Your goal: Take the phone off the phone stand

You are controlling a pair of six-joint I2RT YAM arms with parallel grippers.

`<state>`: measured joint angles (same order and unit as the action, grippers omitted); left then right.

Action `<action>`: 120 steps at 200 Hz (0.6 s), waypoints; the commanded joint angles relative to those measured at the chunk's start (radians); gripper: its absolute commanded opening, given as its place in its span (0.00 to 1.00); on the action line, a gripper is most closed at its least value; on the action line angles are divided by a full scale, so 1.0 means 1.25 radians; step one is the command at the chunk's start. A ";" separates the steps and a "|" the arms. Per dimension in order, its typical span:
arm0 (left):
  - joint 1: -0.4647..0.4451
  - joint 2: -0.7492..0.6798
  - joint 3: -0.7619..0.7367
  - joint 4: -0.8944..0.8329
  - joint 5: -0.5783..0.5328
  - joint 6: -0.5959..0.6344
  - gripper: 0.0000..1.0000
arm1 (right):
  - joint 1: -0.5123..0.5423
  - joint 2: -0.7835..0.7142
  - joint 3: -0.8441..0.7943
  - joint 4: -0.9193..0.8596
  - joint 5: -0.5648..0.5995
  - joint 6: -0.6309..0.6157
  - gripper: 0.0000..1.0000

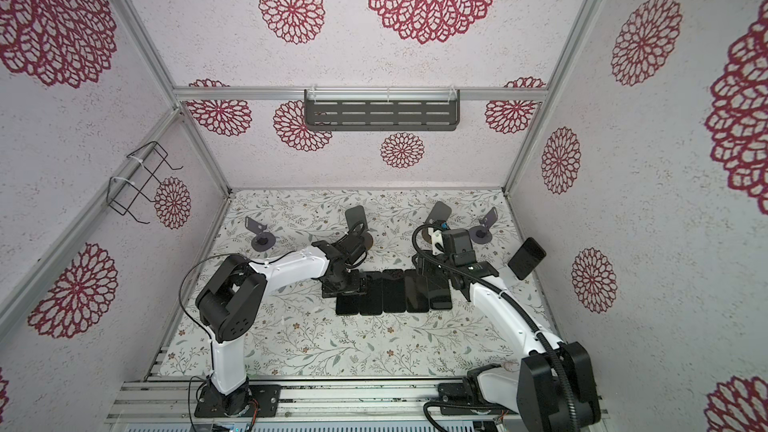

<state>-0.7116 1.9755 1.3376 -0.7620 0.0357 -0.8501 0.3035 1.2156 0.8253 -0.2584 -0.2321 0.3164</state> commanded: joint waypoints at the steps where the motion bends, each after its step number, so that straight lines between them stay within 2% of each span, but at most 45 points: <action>1: 0.008 0.031 -0.002 0.007 0.008 -0.003 0.93 | -0.005 -0.011 0.008 0.008 0.003 0.008 0.54; 120: 0.008 -0.001 -0.015 0.015 0.007 -0.003 0.93 | -0.004 -0.015 0.023 -0.008 0.017 -0.003 0.53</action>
<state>-0.7105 1.9751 1.3380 -0.7616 0.0406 -0.8490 0.3035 1.2156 0.8253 -0.2600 -0.2306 0.3161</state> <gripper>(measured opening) 0.929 0.535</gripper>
